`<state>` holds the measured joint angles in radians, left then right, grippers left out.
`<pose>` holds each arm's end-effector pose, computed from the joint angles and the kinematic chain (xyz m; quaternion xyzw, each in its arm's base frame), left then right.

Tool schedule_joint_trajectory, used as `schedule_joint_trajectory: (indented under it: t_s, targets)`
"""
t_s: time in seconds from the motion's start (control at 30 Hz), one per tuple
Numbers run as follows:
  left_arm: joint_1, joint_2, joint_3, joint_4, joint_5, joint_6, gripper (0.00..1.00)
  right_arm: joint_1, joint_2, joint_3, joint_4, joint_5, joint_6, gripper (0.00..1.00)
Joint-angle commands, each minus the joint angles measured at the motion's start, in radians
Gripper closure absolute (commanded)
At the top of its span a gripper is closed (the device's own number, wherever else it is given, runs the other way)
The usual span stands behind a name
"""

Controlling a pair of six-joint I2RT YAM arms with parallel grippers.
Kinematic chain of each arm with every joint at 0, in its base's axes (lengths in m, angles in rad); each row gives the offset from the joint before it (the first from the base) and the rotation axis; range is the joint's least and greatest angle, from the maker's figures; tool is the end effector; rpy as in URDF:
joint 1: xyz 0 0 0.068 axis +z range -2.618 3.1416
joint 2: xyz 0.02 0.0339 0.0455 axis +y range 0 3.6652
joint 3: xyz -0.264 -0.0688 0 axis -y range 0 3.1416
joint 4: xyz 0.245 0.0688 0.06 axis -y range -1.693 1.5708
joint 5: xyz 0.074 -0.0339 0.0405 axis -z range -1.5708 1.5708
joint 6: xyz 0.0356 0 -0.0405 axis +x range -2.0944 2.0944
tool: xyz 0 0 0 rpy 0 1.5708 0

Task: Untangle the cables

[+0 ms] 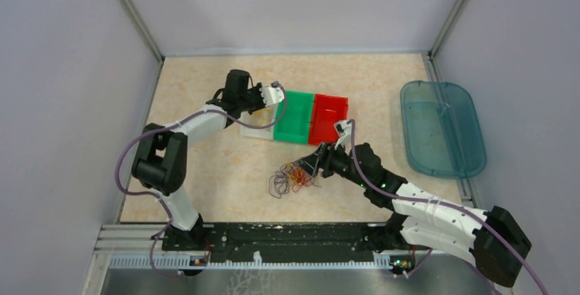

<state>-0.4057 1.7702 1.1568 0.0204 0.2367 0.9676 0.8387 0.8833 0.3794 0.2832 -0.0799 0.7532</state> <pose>0.3617 -0.1644 0.2196 0.5987 0.6428 0.0292 0.4770 0.1335 0.1527 0.2278 -0.0583 0.7783 0.4680 0.4146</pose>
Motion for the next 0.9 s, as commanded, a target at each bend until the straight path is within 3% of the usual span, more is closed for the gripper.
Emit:
schedule_joint_trajectory:
  t_s: [0.0,0.2,0.47,0.57,0.73,0.87]
  targets:
    - [-0.007,0.046,0.01,0.048,-0.017,0.023,1.0,-0.015,-0.04,0.015,0.004,0.0,-0.001,0.37]
    - [-0.008,0.065,0.012,0.039,-0.025,0.015,1.0,-0.022,-0.04,0.015,0.005,-0.006,0.001,0.37]
    - [-0.004,-0.013,0.13,-0.178,0.003,0.008,0.45,-0.024,-0.014,0.007,0.031,-0.029,0.014,0.37]
    - [-0.004,-0.059,0.183,-0.243,0.049,0.007,0.29,-0.024,-0.012,0.005,0.031,-0.031,0.018,0.37]
    - [0.002,-0.112,0.258,-0.358,0.076,0.024,0.14,-0.026,-0.014,0.018,0.005,-0.037,0.02,0.37]
    - [0.009,-0.153,0.242,-0.421,0.098,0.047,0.11,-0.029,-0.013,0.031,-0.013,-0.048,0.022,0.37]
